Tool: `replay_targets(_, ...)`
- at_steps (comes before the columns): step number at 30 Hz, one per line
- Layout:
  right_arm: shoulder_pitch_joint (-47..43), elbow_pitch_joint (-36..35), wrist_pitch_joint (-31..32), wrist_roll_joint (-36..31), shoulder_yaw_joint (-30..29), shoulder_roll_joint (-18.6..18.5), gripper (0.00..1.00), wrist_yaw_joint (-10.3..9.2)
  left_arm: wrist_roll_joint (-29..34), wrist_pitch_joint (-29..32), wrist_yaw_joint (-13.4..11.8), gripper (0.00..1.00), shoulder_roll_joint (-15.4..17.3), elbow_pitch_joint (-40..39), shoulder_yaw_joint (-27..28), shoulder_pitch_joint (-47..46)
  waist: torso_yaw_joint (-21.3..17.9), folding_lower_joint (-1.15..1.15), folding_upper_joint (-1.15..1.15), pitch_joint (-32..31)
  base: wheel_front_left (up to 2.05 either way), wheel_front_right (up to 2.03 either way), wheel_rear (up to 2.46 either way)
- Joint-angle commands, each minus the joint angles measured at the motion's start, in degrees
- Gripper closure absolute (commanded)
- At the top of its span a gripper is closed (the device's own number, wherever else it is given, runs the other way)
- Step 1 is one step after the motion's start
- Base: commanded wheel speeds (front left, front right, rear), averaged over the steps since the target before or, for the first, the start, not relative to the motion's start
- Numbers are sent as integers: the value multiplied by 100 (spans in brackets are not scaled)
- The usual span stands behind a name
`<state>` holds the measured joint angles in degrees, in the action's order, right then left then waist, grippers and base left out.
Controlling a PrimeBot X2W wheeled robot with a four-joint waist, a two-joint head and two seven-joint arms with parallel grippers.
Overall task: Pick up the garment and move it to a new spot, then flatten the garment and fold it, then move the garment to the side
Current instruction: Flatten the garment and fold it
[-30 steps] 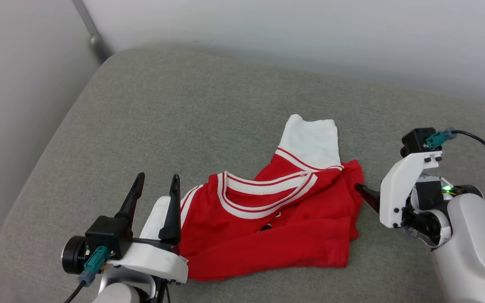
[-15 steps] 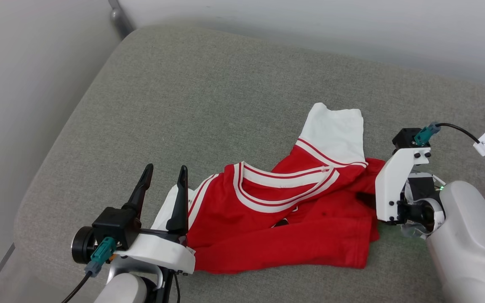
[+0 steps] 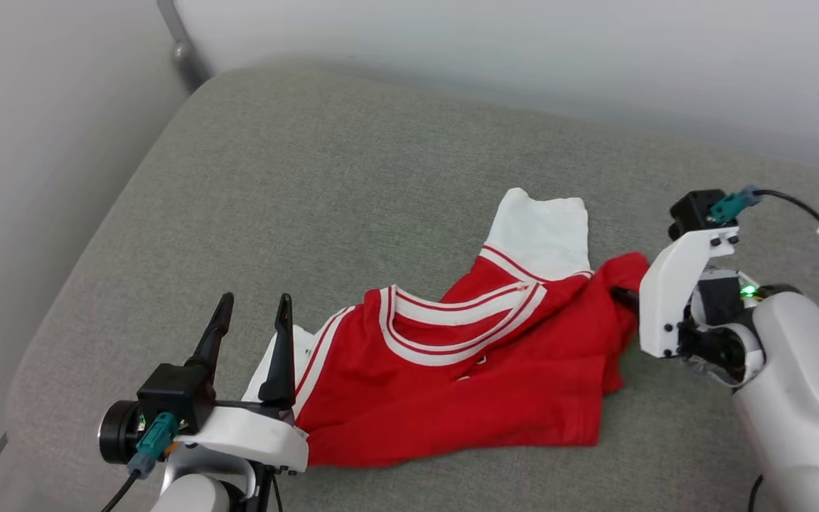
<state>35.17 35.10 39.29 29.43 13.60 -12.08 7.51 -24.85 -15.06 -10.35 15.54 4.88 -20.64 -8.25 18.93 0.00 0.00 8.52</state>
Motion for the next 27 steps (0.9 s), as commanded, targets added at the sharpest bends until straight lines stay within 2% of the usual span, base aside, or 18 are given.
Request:
replay_targets(1, -12, -45, -27, 32, -1, -43, 100, -4, 28, -15, -13, 0, 10, -21, 16, 20, -95, 0, 0, -74, 0, 0, 0)
replay_targets(7, -632, -1006, -179, -4, -464, -545, 100, -4, 29, 16, -83, 0, 135, -71, 80, 219, -528, 0, 0, -278, 0, 0, 0)
replay_targets(12, -1644, -2025, 41, -281, -1260, -535, 100, -4, 8, 105, -183, 0, 256, -210, 150, 389, -971, 0, 0, -403, 0, 0, 0)
replay_targets(16, -2634, -2881, 315, -582, -2005, -175, 100, -4, -9, 187, -239, 0, 327, -299, 167, 497, -1284, 0, 0, -484, 0, 0, 0)
replay_targets(20, -3665, -3630, 576, -893, -2663, 452, 100, -4, -21, 273, -290, 0, 396, -402, 190, 581, -1516, 0, 0, -536, 0, 0, 0)
replay_targets(25, -4667, -3901, 583, -1002, -3009, 860, 100, -4, -43, 349, -332, 0, 457, -466, 199, 651, -1678, 0, 0, -589, 0, 0, 0)
replay_targets(26, -4773, -3886, 506, -999, -3052, 887, 79, -4, -51, 367, -346, 0, 466, -477, 197, 672, -1701, 0, 0, -596, 0, 0, 0)
replay_targets(27, -4863, -3853, 434, -1021, -3055, 905, 29, -4, -59, 370, -355, 0, 475, -486, 199, 685, -1720, 0, 0, -603, 0, 0, 0)
